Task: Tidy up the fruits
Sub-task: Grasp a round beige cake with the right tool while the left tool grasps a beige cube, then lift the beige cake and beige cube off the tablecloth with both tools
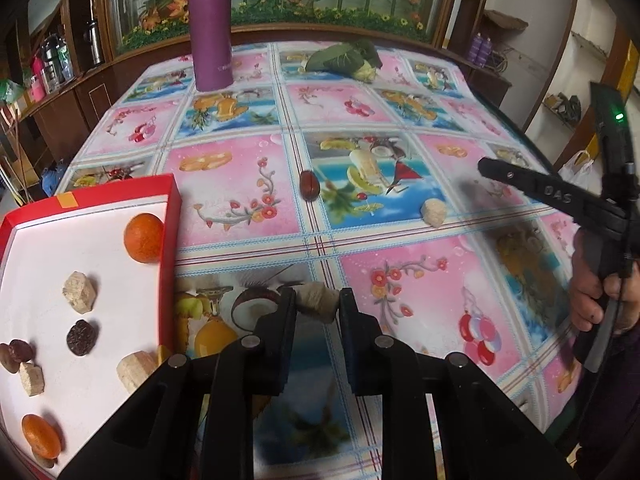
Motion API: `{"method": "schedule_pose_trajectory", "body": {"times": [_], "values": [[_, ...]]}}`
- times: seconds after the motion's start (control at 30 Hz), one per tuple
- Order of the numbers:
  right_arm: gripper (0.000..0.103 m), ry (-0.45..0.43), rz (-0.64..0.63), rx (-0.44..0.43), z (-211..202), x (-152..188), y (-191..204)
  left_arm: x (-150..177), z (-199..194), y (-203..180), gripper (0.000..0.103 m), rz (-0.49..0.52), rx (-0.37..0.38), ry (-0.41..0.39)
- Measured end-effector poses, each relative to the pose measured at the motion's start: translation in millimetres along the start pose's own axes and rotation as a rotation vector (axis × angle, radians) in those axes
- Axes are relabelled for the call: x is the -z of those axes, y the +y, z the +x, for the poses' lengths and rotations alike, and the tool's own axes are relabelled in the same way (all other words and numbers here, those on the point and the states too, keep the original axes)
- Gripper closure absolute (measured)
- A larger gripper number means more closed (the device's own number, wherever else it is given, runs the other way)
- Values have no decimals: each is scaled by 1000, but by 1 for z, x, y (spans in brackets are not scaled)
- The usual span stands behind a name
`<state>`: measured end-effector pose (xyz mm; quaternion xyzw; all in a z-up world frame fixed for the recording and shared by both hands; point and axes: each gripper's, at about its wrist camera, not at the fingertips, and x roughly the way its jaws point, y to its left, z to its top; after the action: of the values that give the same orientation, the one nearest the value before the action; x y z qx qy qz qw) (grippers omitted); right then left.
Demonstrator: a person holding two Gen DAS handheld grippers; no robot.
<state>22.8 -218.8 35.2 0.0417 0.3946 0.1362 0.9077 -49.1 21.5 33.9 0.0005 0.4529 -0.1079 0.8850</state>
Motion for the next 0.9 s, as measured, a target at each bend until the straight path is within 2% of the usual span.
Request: {"method": "schedule_pose_trajectory", "body": {"times": [0.3, 0.5, 0.9], "values": [[79, -33, 77, 49, 3, -3, -17, 4, -37, 7, 82, -19, -4, -97], [79, -42, 136, 86, 6, -3, -30, 11, -42, 13, 83, -34, -12, -107], [79, -42, 167, 117, 8, -1, -35, 18, -40, 12, 82, -21, -60, -105]]}}
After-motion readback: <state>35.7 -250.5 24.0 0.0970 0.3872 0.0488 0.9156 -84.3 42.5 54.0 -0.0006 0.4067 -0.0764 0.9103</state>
